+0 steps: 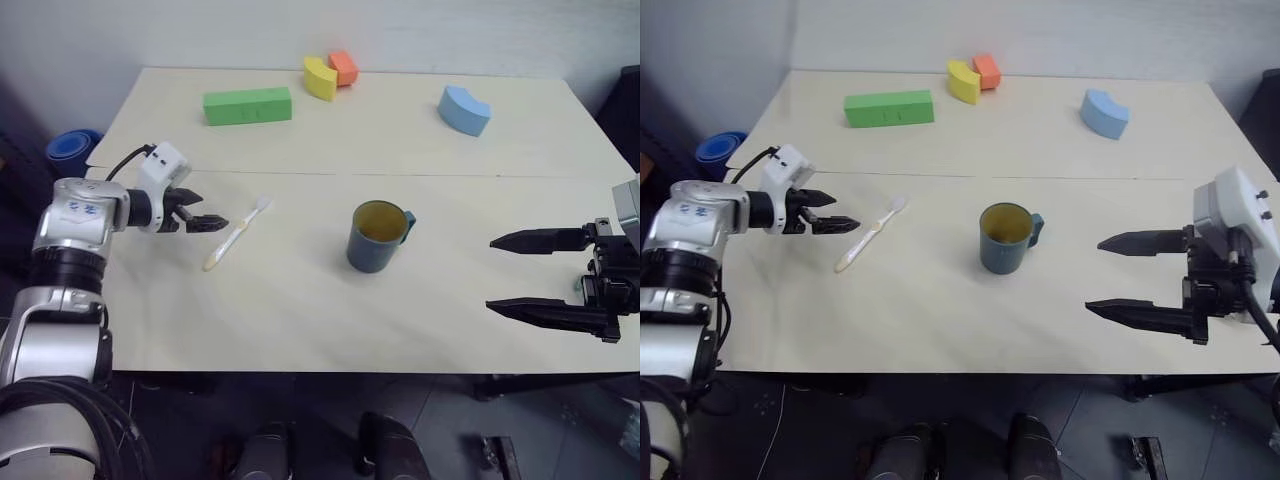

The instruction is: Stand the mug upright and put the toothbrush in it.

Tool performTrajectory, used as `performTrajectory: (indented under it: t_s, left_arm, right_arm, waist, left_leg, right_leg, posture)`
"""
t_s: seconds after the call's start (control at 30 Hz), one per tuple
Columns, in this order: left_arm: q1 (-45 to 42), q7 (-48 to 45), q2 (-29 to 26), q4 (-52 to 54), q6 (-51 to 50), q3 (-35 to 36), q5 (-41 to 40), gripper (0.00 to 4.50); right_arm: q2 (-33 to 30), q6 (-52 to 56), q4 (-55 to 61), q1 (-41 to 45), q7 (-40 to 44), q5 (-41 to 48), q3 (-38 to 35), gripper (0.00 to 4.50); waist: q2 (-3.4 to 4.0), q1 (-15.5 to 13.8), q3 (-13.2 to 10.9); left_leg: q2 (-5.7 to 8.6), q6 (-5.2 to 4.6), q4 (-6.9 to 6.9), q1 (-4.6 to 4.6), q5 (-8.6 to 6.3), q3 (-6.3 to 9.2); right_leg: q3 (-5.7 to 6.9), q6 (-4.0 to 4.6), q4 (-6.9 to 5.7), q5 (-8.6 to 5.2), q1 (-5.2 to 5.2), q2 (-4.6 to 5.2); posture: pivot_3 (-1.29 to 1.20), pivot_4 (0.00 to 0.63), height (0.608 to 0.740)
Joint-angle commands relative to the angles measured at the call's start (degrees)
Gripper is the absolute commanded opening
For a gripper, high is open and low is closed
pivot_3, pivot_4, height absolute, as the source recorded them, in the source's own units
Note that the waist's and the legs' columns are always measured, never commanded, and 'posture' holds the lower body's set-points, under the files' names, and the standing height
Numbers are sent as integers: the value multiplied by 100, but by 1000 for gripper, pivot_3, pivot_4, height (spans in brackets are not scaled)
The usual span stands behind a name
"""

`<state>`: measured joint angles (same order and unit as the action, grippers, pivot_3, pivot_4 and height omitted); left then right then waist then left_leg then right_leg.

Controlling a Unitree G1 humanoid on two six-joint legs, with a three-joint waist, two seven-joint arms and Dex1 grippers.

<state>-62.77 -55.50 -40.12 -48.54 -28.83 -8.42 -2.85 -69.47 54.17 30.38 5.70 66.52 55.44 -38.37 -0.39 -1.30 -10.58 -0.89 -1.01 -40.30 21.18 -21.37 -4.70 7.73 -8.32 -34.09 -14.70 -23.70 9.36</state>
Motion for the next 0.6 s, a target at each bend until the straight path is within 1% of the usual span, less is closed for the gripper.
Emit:
performTrajectory:
  t_s: [0.03,0.17,0.23,0.27,0.3,0.33,0.53,0.57,0.6]
  left_arm:
    - [-461,88,272,-683,267,-213,382,4500]
    - [-737,332,702,-1290,382,-427,737,4500]
    - [-804,492,818,-1498,477,-512,931,4500]
    - [-822,635,860,-1590,538,-550,1034,4201]
    - [-836,751,891,-1669,612,-576,1125,4122]
    - [-822,761,935,-1721,769,-563,1145,3952]
    - [-836,617,1122,-1835,747,-522,1188,2300]
    - [-833,650,1126,-1842,743,-510,1195,2129]
    - [-825,656,1123,-1842,739,-499,1196,1866]
  right_arm:
    - [48,102,319,-116,-153,122,-460,4471]
    - [166,140,500,-253,-369,182,-632,4471]
    - [188,151,548,-309,-418,227,-703,4471]
    - [191,156,568,-337,-423,234,-743,4500]
    - [191,158,585,-366,-422,240,-780,4500]
    - [188,164,597,-394,-410,246,-829,4500]
    - [147,113,512,-441,-363,199,-951,4500]
    - [141,106,492,-442,-344,195,-962,4500]
    - [135,87,472,-437,-330,176,-965,4500]
  waist:
    - [-2,-5,0]
    - [-6,-7,-1]
    - [-9,-14,-2]
    - [-9,-22,-2]
    - [-12,-24,0]
    - [-16,-25,3]
    - [-22,-36,7]
    - [-22,-37,7]
    - [-22,-38,7]
  left_leg:
    - [0,0,0,0,0,0]
    - [-1,0,0,-1,0,-1]
    - [-1,0,-3,-1,0,2]
    - [-1,0,-3,-1,0,0]
    - [0,0,-4,-1,0,1]
    - [-1,0,-6,-2,0,3]
    - [-1,-1,-23,-5,0,8]
    - [-1,-1,-24,-5,0,9]
    - [-1,-1,-26,-4,0,10]
  right_leg:
    - [0,0,1,0,0,0]
    - [-2,0,0,0,0,0]
    - [-1,0,0,0,1,0]
    - [-2,0,0,0,1,0]
    - [-3,0,0,0,1,2]
    - [-3,-1,-1,0,3,2]
    - [-2,-1,-2,1,15,3]
    - [-2,-1,-2,1,16,3]
    - [-2,-1,-2,1,16,4]
  posture:
    - [0,150,740]
    - [0,150,740]
    - [0,150,740]
    - [0,150,740]
    - [0,150,740]
    - [0,150,740]
    - [0,150,740]
    - [0,150,740]
    - [0,150,740]
